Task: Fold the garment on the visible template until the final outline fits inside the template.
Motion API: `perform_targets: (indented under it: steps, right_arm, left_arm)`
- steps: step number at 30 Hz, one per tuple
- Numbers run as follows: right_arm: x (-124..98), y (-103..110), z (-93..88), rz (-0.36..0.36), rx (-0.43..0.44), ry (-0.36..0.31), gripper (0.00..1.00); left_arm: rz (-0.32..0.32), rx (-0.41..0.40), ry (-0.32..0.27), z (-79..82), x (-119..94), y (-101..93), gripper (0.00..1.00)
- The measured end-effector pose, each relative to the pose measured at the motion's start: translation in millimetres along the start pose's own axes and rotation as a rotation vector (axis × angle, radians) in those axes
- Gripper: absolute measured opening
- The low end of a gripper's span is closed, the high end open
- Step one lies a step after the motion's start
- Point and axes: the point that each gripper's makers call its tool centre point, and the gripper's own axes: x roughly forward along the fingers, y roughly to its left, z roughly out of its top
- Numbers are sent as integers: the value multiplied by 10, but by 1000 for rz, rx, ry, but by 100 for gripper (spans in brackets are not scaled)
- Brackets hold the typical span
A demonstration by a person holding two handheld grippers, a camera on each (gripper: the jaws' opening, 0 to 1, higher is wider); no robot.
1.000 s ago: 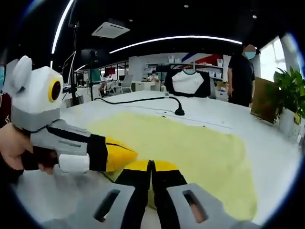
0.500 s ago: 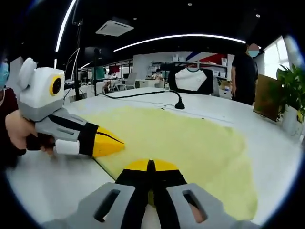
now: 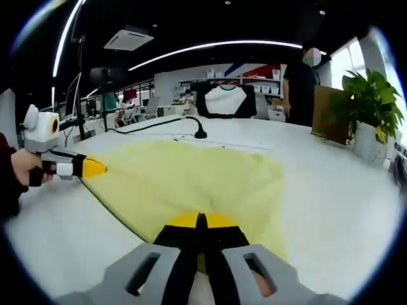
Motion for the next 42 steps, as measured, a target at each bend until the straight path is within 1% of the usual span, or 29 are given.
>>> perform_targets:
  steps: [3, 4, 5, 6, 7, 8, 10, 12, 13, 14, 17, 18, 19, 20, 21, 23, 25, 29, 30, 31, 32, 33, 34, 35, 36, 38, 39, 40, 42]
  right_arm:
    - [-63, -150, -14, -46, -15, 6, 0]
    - [-75, -174, -17, -46, -7, 5, 0]
    - [-83, -185, -22, -41, 5, 1, 0]
    - [-90, -201, -23, -40, 22, -8, 0]
    - [-97, -210, -25, -40, 26, -10, 0]
    - [-107, -216, -28, -44, 26, -10, 0]
    - [-122, -230, -32, -49, 20, -9, 0]
    - [-131, -254, -34, -46, 38, -14, 0]
    - [-136, -278, -35, -46, 65, -17, 0]
    - [-146, -294, -40, -50, 69, -17, 0]
    - [-169, -310, -51, -59, 51, -14, 0]
    - [-186, -315, -61, -54, 32, -9, 0]
    - [-208, -341, -71, -59, 35, -7, 0]
    - [-219, -358, -81, -62, 37, -8, 0]
    - [-228, -374, -89, -65, 33, -7, 0]
    - [-263, -447, -107, -89, 33, -3, 0]
    - [-262, -428, -114, -75, 32, -3, 0]
    - [-273, -423, -109, -91, 7, 27, 0]
    - [-391, -405, -121, -112, -11, 81, 0]
    - [-514, -402, 108, -143, -61, 0, 0]
    - [-559, -412, 210, -160, -57, -48, 0]
    - [-668, -409, 337, -162, -41, -78, 0]
    - [-760, -422, 425, -172, -33, -84, 0]
    - [-810, -461, 492, -190, -30, -94, 0]
    - [-882, -493, 593, -207, -29, -120, 0]
    - [-992, -494, 713, -208, -17, -154, 0]
    - [-1014, -497, 729, -212, -6, -160, 0]
    - [-1075, -493, 772, -214, 0, -173, 0]
    - [-1162, -489, 844, -217, -2, -197, 0]
  left_arm:
    - [48, 0, -11, 18, -76, 146, 0]
    - [51, -6, -14, 9, -85, 179, 0]
    - [46, -19, -20, 3, -91, 193, 0]
    - [46, -64, -35, 19, -102, 213, 0]
    - [61, -50, -26, 12, -124, 256, 0]
    - [88, -9, -14, 5, -158, 323, 0]
    - [83, -42, -23, -6, -188, 365, 0]
    - [77, -78, -32, -9, -197, 377, 0]
    - [79, -69, -31, -11, -202, 388, 0]
    - [80, -66, -30, -11, -201, 384, 0]
    - [81, -69, -29, -8, -193, 446, 0]
    - [98, -79, -6, -18, -220, 463, 0]
    - [118, -47, 34, -50, -249, 478, 0]
    - [107, 15, 41, -29, -230, 442, 0]
    - [103, 20, 37, -31, -210, 426, 0]
    - [107, 12, 27, -44, -212, 397, 0]
    - [104, 9, 21, -43, -217, 412, 0]
    - [99, -18, 30, -43, -236, 407, 0]
    - [116, -82, 44, -58, -284, 407, 1]
    - [120, -136, 38, -22, -347, 393, 1]
    - [101, -131, -23, 106, -388, 370, 1]
    - [94, -128, -63, 221, -445, 371, 1]
    - [96, -149, -37, 242, -513, 373, 1]
    - [89, -165, -53, 305, -551, 358, 1]
    - [76, -183, -84, 413, -600, 331, 1]
    - [67, -190, -81, 503, -699, 291, 1]
    - [65, -188, -88, 529, -720, 281, 1]
    - [59, -182, -111, 610, -778, 258, 1]
    - [55, -174, -131, 707, -877, 231, 1]
